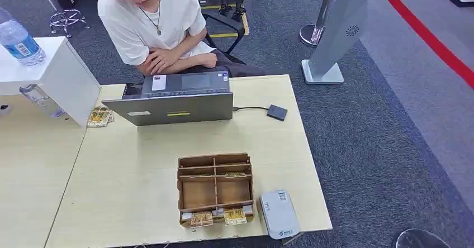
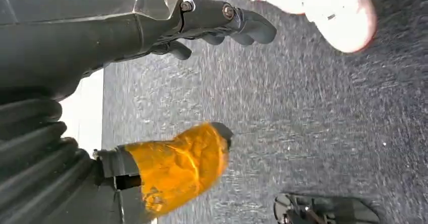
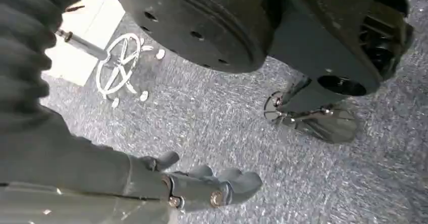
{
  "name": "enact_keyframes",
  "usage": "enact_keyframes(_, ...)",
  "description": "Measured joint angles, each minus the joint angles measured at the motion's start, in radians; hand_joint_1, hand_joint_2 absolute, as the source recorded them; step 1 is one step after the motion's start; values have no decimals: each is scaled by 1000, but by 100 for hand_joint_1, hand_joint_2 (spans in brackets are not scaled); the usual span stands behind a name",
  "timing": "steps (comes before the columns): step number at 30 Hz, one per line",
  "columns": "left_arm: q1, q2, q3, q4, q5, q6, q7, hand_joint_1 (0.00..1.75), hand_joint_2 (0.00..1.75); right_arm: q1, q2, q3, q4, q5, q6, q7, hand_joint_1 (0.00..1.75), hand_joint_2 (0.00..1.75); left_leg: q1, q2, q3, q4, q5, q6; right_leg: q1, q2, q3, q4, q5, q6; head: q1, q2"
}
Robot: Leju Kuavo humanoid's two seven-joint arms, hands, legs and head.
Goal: Pass the card to the sensor for recognition and then transmit it.
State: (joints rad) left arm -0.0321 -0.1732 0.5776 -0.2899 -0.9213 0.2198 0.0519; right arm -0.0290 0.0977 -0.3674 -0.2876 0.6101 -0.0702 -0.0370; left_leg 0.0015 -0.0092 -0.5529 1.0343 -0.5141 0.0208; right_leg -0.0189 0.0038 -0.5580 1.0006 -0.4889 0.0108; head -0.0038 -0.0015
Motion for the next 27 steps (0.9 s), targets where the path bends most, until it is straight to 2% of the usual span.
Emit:
enact_keyframes(4, -12, -13, 50, 9, -130, 30, -8, 0, 0, -18, 0, -11, 6, 116, 8, -60, 0, 0, 0, 0, 0, 0, 0, 0, 0, 0, 0, 0, 0, 0, 0, 0)
enact_keyframes(11, -38, -35, 148, 28, -223, 54, -11, 0, 0, -52, 0, -27, 15, 201, 14, -111, 0, 0, 0, 0, 0, 0, 0, 0, 0, 0, 0, 0, 0, 0, 0, 0)
enact_keyframes(16, -53, -49, 209, 40, -346, 84, -19, 0, 0, -77, -5, -33, 20, 316, -2, -142, 0, 0, 0, 0, 0, 0, 0, 0, 0, 0, 0, 0, 0, 0, 0, 0)
enact_keyframes(20, -67, -55, 254, 52, -430, 102, -21, 0, 0, -104, -24, -46, 21, 392, -66, -98, 0, 0, 0, 0, 0, 0, 0, 0, 0, 0, 0, 0, 0, 0, 0, 0)
enact_keyframes(27, -79, -65, 296, 63, -512, 111, -23, 0, 0, -141, -101, -88, 23, 455, -205, 39, 0, 0, -1, 0, 0, 1, 0, 0, -1, 0, 0, 0, 0, 0, 0, 0)
